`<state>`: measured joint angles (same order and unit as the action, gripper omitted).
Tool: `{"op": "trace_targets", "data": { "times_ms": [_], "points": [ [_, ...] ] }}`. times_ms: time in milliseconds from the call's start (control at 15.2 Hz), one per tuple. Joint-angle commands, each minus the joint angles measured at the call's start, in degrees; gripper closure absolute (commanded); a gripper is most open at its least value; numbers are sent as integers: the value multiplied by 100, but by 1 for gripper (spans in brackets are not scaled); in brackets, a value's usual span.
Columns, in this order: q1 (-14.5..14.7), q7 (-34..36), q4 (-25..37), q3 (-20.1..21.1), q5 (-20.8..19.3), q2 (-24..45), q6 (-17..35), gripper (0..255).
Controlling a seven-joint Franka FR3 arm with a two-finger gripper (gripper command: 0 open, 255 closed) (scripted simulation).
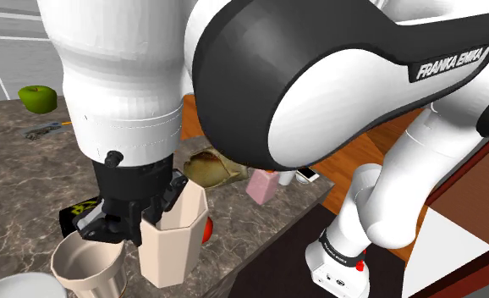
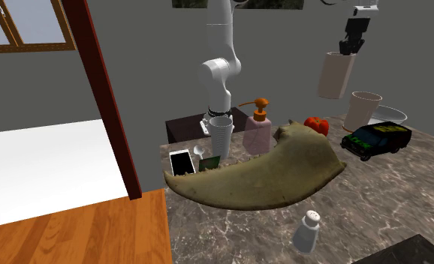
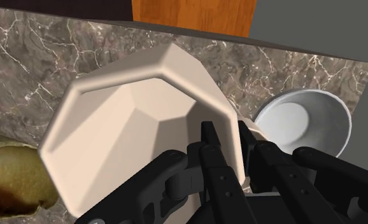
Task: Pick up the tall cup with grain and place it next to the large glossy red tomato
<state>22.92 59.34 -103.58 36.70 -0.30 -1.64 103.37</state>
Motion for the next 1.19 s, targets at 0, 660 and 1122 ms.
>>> {"op": "trace_targets", "data": {
  "times_ms": [0,660,1122],
  "points": [
    [1,4,-146,1,-2,2,155,255],
    [15,69,-814,20,-76,112,910,255],
    [32,162,-1203,36,-194,278,1430,255]
  ]
}}
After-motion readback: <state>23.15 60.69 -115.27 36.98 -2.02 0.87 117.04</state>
